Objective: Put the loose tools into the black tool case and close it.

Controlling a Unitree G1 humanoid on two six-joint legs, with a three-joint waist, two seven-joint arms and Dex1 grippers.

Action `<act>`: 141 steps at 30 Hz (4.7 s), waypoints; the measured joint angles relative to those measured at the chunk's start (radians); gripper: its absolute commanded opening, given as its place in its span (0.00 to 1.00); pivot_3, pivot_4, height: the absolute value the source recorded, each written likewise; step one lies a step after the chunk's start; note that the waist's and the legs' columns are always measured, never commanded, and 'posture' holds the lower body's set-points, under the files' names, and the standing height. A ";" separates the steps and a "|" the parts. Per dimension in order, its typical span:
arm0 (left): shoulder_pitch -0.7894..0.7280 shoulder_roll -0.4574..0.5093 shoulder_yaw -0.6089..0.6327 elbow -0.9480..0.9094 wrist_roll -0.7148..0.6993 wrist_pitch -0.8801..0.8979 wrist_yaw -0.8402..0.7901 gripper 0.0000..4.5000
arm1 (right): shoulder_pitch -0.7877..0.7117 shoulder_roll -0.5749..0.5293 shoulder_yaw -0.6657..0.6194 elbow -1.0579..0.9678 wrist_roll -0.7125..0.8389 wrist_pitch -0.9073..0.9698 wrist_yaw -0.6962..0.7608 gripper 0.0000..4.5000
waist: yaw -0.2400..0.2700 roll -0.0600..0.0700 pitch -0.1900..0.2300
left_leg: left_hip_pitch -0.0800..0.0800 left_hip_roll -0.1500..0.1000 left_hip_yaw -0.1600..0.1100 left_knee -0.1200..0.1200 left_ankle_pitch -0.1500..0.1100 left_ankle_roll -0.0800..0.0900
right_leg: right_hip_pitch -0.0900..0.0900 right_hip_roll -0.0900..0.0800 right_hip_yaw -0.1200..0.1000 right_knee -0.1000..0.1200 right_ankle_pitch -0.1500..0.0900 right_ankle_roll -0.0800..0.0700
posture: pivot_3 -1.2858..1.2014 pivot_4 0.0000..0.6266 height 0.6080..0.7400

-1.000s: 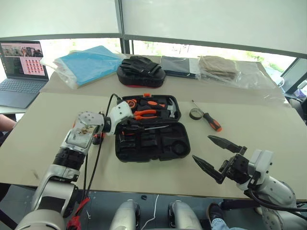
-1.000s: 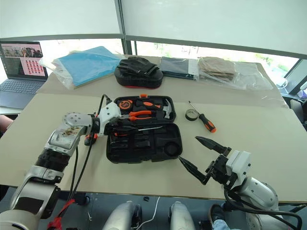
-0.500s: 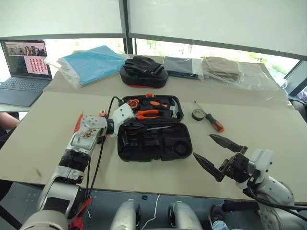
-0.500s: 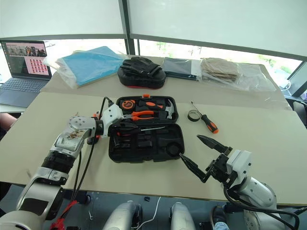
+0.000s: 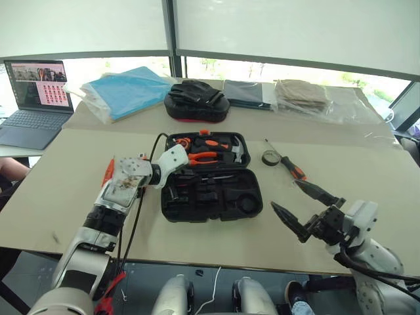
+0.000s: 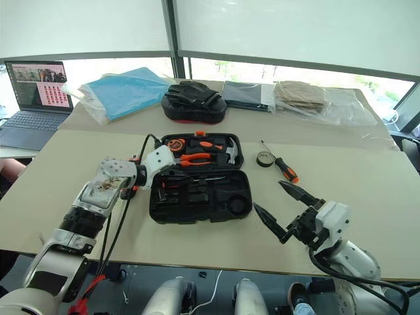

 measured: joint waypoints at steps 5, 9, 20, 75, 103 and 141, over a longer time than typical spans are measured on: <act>0.118 0.126 0.229 -0.038 -0.219 -0.050 -0.150 0.60 | 0.134 -0.034 -0.140 0.086 0.001 -0.008 0.023 1.00 | -0.009 -0.002 0.002 | 0.000 0.002 -0.001 -0.001 -0.001 0.000 | -0.001 0.001 -0.001 0.000 -0.002 -0.003 | 0.52 0.24 1.00; 0.227 0.192 0.351 -0.087 -0.322 -0.101 -0.224 0.90 | 0.169 -0.028 -0.187 0.149 -0.028 -0.056 0.024 1.00 | -0.010 0.000 0.001 | 0.002 0.002 0.000 -0.001 -0.001 0.000 | 0.000 -0.002 -0.001 0.000 -0.006 -0.009 | 0.52 0.24 1.00; 0.423 0.282 0.448 -0.045 -0.365 -0.236 -0.358 0.99 | -0.120 -0.201 -0.191 0.313 -0.104 0.054 -0.035 1.00 | -0.013 0.003 0.004 | 0.003 0.000 0.008 -0.002 -0.004 -0.005 | -0.002 -0.016 -0.004 -0.002 -0.004 0.000 | 0.52 0.24 1.00; 0.724 0.237 0.468 -0.381 -0.462 -0.231 -0.278 1.00 | -1.152 -0.075 0.687 0.741 -0.532 0.189 0.564 0.22 | -0.030 0.005 0.009 | -0.003 -0.002 0.018 0.000 -0.009 0.009 | -0.012 -0.018 -0.004 -0.003 0.004 0.003 | 0.52 0.24 1.00; 0.717 0.246 0.448 -0.454 -0.447 -0.191 -0.200 1.00 | -1.263 -0.078 0.696 0.914 -0.626 0.119 0.678 0.62 | -0.033 0.005 0.009 | -0.008 -0.001 0.019 0.000 -0.008 0.007 | -0.015 -0.015 -0.005 -0.002 0.006 0.004 | 0.52 0.24 1.00; 0.743 0.255 0.452 -0.533 -0.442 -0.143 -0.090 1.00 | -1.210 0.115 0.597 1.128 -0.529 0.030 0.540 0.01 | -0.043 0.005 0.009 | 0.009 0.001 0.019 -0.001 -0.010 0.001 | -0.002 -0.014 -0.004 -0.001 0.004 -0.001 | 0.52 0.24 1.00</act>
